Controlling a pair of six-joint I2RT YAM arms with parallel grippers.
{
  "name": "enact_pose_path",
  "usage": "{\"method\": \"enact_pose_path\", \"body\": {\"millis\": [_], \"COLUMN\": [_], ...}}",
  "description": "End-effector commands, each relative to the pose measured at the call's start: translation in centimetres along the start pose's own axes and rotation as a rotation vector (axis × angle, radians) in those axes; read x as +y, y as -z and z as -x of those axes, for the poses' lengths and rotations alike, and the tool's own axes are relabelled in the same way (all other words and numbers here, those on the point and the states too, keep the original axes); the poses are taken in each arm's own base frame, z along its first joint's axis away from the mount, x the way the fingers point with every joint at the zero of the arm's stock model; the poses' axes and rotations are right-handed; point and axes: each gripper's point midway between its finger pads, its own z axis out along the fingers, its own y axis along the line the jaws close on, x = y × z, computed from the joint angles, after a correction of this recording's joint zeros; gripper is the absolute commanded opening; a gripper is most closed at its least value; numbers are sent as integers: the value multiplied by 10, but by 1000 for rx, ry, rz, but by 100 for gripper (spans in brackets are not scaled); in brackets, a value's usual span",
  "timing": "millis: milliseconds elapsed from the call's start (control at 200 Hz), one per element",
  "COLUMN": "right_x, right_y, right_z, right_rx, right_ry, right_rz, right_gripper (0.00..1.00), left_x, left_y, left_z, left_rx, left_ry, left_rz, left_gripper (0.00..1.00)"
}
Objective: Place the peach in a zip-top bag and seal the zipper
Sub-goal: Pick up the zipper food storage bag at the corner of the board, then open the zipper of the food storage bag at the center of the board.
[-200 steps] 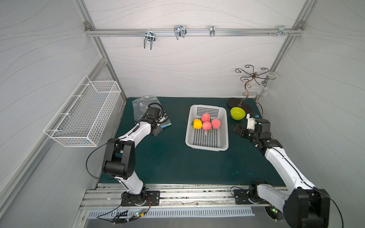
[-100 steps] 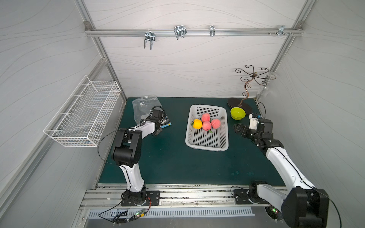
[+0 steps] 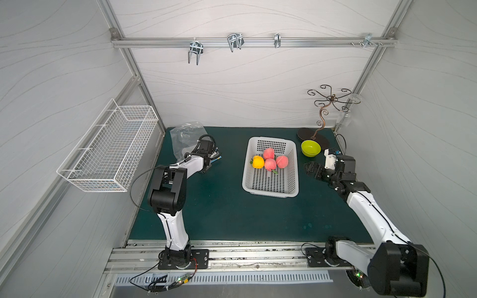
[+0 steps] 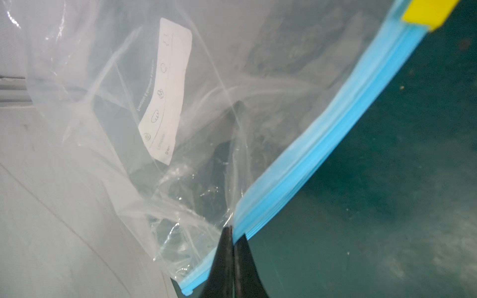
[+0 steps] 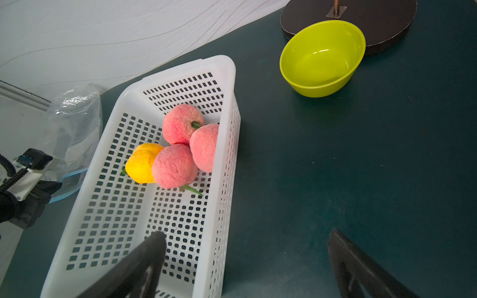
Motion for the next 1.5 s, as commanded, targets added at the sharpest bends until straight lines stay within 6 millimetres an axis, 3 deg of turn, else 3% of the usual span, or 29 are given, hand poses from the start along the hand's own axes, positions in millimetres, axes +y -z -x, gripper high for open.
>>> {"method": "enact_pose_path", "body": {"millis": [0,100,295,445,645,855,1075,1336,1491], "right_x": [12,32,90,148,226,299,358,388,385], "right_y": [6,16,34,38,34,18,-9,-63,-91], "right_z": [5,13,20,6,-18,-45,-59,-67,-72], "right_rx": [-4,-19,-3,68,160,240,303,388,410], "right_ry": [2,15,58,142,246,346,395,409,406], "right_rz": [56,140,367,527,674,747,798,725,642], "right_gripper": [99,99,99,99,93,86,78,64,49], "left_x": [37,47,33,33,10,-15,-26,-31,-31], "left_y": [45,84,155,196,245,263,274,280,284], "left_z": [15,13,10,2,9,10,12,13,12], "left_rx": [-10,17,10,-22,-152,-131,-122,-126,-128], "left_ry": [159,320,566,789,983,1042,1034,1021,1012], "left_rz": [36,-16,-207,-281,-524,-649,-709,-742,-750], "left_gripper": [0,0,0,0,0,0,0,0,0]}}
